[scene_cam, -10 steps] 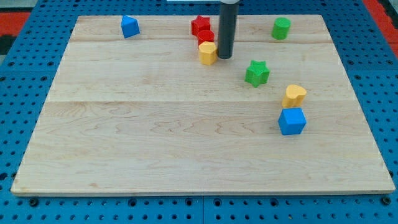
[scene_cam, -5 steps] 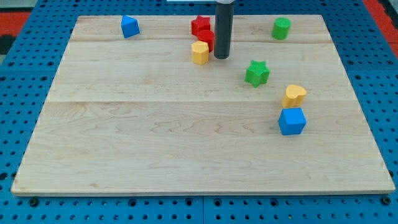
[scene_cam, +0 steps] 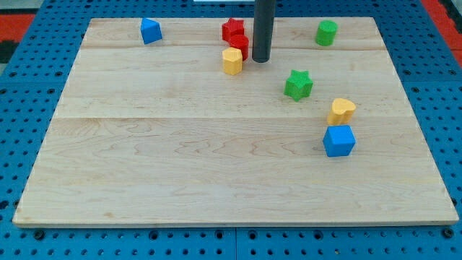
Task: Push the yellow hexagon to the bottom right of the red circle
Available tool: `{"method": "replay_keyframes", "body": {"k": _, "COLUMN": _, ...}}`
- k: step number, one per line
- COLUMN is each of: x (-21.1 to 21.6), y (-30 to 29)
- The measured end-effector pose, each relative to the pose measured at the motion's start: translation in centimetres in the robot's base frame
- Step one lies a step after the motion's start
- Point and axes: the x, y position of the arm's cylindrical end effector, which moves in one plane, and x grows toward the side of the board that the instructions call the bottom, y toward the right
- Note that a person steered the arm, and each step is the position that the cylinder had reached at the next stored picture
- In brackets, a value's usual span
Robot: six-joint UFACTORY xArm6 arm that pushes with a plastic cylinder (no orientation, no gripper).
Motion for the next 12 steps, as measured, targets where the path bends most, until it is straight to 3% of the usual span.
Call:
{"method": "replay_keyframes", "body": {"k": 3, "x": 1.0, "y": 3.0}}
{"method": "replay_keyframes", "body": {"k": 4, "x": 4.2, "y": 4.3}}
{"method": "replay_keyframes", "body": {"k": 5, "x": 7.3, "y": 1.3}}
{"method": "replay_keyframes", "body": {"k": 6, "x": 8.3, "y": -6.0}}
{"method": "replay_keyframes", "body": {"k": 7, "x": 5.9, "y": -13.2}}
{"method": "replay_keyframes", "body": {"k": 8, "x": 0.1, "y": -12.7}}
{"method": "replay_keyframes", "body": {"k": 9, "x": -2.9, "y": -10.3}}
{"method": "replay_keyframes", "body": {"k": 10, "x": -2.9, "y": -8.4}}
{"method": "replay_keyframes", "body": {"k": 12, "x": 1.9, "y": -6.2}}
